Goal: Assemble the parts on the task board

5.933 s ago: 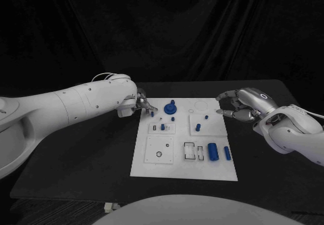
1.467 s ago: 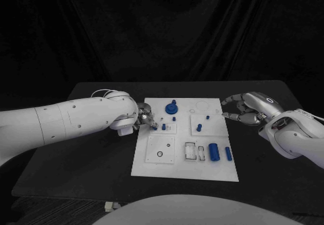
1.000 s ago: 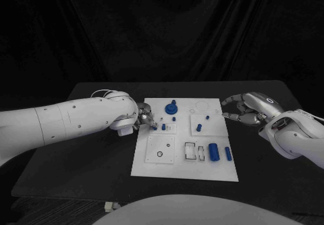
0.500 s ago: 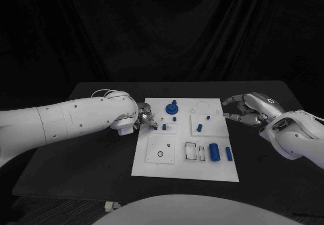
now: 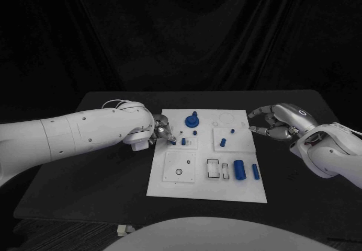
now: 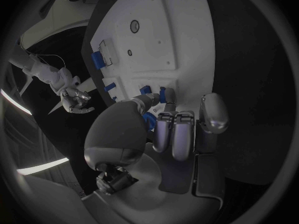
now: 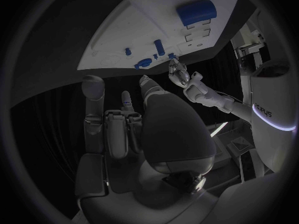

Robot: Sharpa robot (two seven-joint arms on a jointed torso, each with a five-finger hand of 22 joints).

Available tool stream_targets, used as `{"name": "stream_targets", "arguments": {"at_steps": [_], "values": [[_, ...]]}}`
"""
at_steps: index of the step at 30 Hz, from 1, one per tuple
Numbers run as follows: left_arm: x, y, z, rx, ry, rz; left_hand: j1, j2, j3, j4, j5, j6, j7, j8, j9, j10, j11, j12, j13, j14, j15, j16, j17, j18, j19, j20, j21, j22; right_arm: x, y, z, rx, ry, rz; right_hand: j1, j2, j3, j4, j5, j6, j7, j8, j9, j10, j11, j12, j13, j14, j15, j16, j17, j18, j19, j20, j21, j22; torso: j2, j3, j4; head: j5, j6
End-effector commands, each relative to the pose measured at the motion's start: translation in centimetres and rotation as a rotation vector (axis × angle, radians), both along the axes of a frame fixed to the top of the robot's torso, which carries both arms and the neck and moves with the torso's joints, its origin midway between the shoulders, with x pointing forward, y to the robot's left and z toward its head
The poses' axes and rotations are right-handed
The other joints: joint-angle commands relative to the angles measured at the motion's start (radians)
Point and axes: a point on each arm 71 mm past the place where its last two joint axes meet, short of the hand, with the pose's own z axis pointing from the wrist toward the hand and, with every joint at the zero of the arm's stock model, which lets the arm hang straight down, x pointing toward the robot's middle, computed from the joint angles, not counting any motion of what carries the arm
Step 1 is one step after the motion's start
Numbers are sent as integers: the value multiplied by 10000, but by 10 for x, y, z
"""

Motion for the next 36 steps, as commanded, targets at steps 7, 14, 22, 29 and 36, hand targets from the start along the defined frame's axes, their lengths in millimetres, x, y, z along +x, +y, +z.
{"name": "stream_targets", "arguments": {"at_steps": [7, 14, 22, 29, 36], "values": [[-5, -7, -3, -58, 246, -381, -385, 179, -16, -23, -1563, 282, -193, -240, -252, 729, -37, -78, 2250, 962, -4, -33, 2517, -15, -3, -29, -137, 9, -1, 0, -1, -17, 91, -134, 65, 58, 21, -73, 16, 68, -24, 46, -20, 1057, 74, 26, 2614, 891, 60, -63, 2007, -110, 19, 52, -12, 13, -1, 7, 26, -40, -2], [-5, -9, -3, -120, 274, -497, -1133, 116, -1252, 813, -2683, 497, -173, -395, -478, 736, -10, -66, 2259, 976, 18, -22, 2539, -12, 7, -13, -205, 49, -1, -1, -1, -22, 111, -154, 137, 74, 59, -146, 145, 84, -19, 35, -75, 1057, 77, 26, 2614, 892, 60, -60, 2010, -107, 22, 53, -42, 19, -6, 4, 4, -35, -2], [-3, -6, -4, -38, 283, -385, -1935, 249, -2576, 1785, -3716, 667, -209, -151, -216, 753, -25, -46, 2277, 988, 6, -13, 2556, -13, 64, -18, -240, 143, -1, -1, -2, -33, 129, -165, 242, 113, 175, -284, 707, 138, -5, 1, -235, 1057, 83, 26, 2614, 891, 65, -71, 1998, -106, 38, 55, -85, 56, -6, 5, -4, -41, -2], [-2, -2, -5, 61, 259, -207, -2580, 674, -3324, 1874, -3796, 525, -218, 162, 265, 749, -31, -49, 2274, 986, 0, -15, 2554, -15, 84, -23, -286, 203, -1, -1, -2, -46, 144, -183, 277, 124, 227, -326, 856, 157, -1, -10, -287, 1057, 85, 26, 2614, 892, 65, -69, 2000, -107, 44, 55, -91, 72, -12, 5, -2, -36, -2], [0, 0, -4, 25, 140, -85, -2805, 925, -3580, 1884, -3814, 404, -202, 220, 409, 734, -20, -65, 2258, 976, 7, -23, 2539, -12, 78, -19, -320, 218, -1, -1, -3, -54, 167, -184, 292, 130, 253, -343, 928, 165, 2, -16, -311, 1057, 85, 26, 2614, 892, 66, -70, 1998, -106, 44, 55, -103, 77, -9, 4, -7, -34, -2]]}}
